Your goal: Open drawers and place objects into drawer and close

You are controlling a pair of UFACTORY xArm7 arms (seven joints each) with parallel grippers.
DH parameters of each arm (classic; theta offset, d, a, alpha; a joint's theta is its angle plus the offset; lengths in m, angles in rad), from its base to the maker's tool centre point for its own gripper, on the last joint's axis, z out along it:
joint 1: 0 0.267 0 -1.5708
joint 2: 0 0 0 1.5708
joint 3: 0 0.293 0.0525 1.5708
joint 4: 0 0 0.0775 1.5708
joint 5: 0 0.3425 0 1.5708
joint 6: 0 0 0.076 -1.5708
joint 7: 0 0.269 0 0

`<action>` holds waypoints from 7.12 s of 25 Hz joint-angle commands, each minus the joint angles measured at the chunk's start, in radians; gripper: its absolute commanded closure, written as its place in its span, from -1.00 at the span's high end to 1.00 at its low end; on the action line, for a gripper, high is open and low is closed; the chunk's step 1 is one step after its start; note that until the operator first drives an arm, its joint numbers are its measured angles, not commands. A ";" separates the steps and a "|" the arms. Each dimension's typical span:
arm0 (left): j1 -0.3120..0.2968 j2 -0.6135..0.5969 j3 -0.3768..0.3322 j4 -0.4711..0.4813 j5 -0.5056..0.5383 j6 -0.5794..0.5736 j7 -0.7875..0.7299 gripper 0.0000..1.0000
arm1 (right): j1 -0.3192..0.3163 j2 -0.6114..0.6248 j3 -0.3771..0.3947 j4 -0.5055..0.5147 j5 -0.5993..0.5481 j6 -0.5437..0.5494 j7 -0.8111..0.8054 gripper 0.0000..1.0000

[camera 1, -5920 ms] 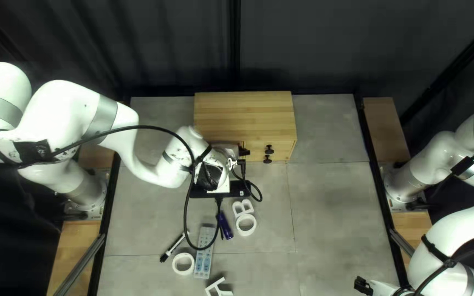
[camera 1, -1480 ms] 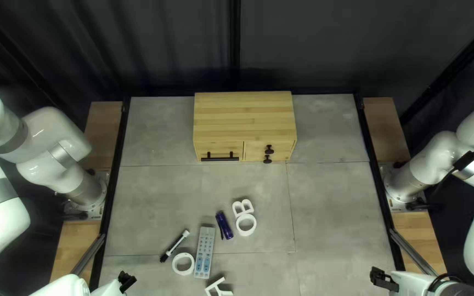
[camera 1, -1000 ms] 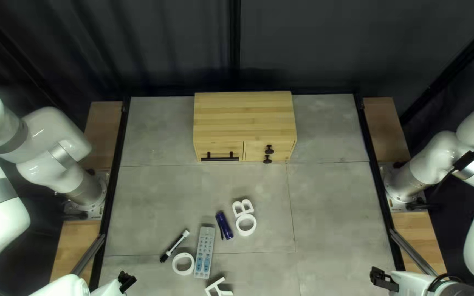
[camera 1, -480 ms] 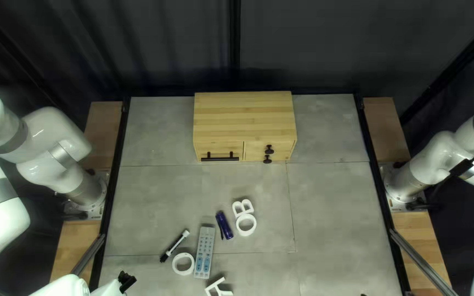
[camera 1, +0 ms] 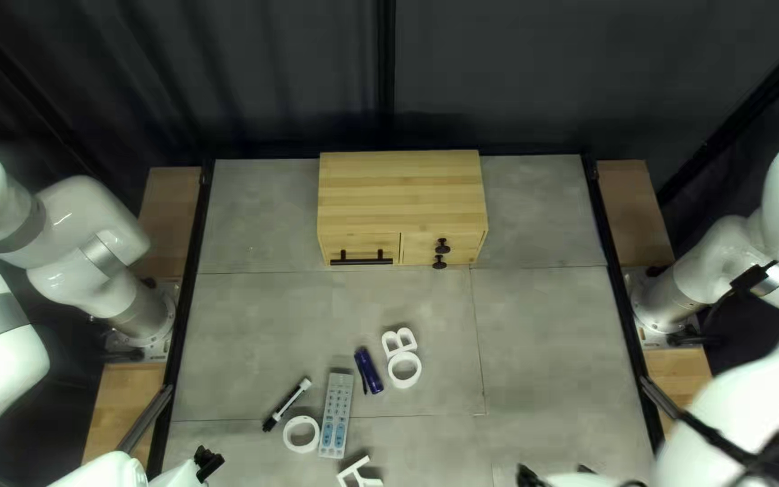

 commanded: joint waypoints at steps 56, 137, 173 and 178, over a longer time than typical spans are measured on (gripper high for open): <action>0.000 0.000 0.000 0.000 0.000 0.000 0.000 1.00 | -0.308 0.096 -0.254 -0.158 -0.264 -0.110 -0.449 1.00; 0.000 0.000 0.000 0.000 0.000 0.000 0.000 1.00 | -0.289 0.207 -0.278 -0.147 -0.378 -0.181 -0.279 1.00; 0.000 0.000 0.000 0.000 0.000 0.000 0.000 1.00 | -0.362 0.217 -0.286 -0.177 -0.281 -0.260 -0.357 1.00; 0.000 0.000 0.000 0.000 0.000 0.000 0.000 1.00 | -0.377 0.218 -0.293 -0.192 -0.289 -0.295 -0.362 1.00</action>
